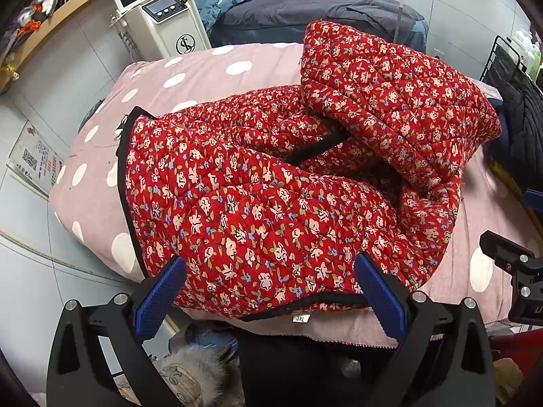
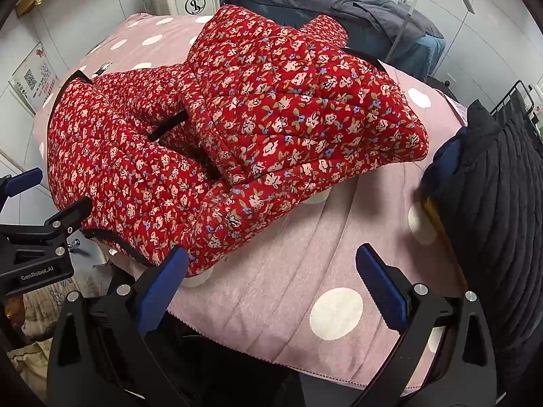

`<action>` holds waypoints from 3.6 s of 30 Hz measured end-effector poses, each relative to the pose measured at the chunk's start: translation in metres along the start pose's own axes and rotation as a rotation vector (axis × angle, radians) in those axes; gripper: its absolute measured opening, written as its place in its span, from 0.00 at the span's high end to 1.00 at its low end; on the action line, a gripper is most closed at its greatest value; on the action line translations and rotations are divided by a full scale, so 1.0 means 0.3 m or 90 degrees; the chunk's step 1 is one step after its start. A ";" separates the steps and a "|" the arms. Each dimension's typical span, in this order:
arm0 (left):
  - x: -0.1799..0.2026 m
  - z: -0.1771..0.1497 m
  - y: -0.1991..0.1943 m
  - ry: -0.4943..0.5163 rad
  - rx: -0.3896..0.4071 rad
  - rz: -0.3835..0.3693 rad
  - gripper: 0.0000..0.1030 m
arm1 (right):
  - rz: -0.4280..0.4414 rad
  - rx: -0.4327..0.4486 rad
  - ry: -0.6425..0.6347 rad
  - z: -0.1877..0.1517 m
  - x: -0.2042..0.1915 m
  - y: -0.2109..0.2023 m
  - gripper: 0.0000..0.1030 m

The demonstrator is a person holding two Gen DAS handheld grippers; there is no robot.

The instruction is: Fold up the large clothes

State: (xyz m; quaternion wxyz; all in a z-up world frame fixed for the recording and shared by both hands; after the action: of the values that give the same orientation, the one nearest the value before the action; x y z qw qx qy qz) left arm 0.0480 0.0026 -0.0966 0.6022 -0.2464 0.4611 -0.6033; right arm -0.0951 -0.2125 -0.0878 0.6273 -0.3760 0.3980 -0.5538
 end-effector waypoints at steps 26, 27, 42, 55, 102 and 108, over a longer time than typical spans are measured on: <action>-0.003 0.038 0.144 -0.006 -0.019 0.000 0.06 | -0.013 0.015 -0.035 0.067 -0.033 0.101 0.05; -0.003 0.041 0.147 -0.006 -0.017 0.000 0.06 | -0.012 0.024 -0.032 0.080 -0.030 0.098 0.05; -0.109 0.141 0.241 -0.067 -0.009 -0.026 0.06 | -0.214 0.142 -0.356 0.519 -0.326 0.322 0.05; -0.078 0.207 0.208 -0.054 0.038 -0.083 0.06 | -0.092 0.222 -0.069 0.498 0.051 0.104 0.83; 0.421 0.805 0.614 -0.004 -0.047 -0.433 0.88 | -0.059 0.073 0.238 -0.064 0.341 0.274 0.83; 0.146 0.810 0.305 -0.064 0.071 -0.454 0.89 | -0.049 0.167 0.176 0.112 0.268 0.112 0.85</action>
State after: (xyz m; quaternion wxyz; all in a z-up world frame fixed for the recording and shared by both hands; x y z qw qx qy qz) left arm 0.2942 -0.0885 -0.0759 0.3885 -0.3878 0.2825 -0.7867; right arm -0.0453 -0.2880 -0.1116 0.5885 -0.2264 0.3903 -0.6709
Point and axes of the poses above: each gripper's, at about its wrist camera, not at the fingertips, and y roughly the way its jaws point, x to its right, z to its top, the point moved 10 cm from there along y, roughly the way its jaws point, and after that the axes turned 7 degrees about z, right-handed, at the moved point
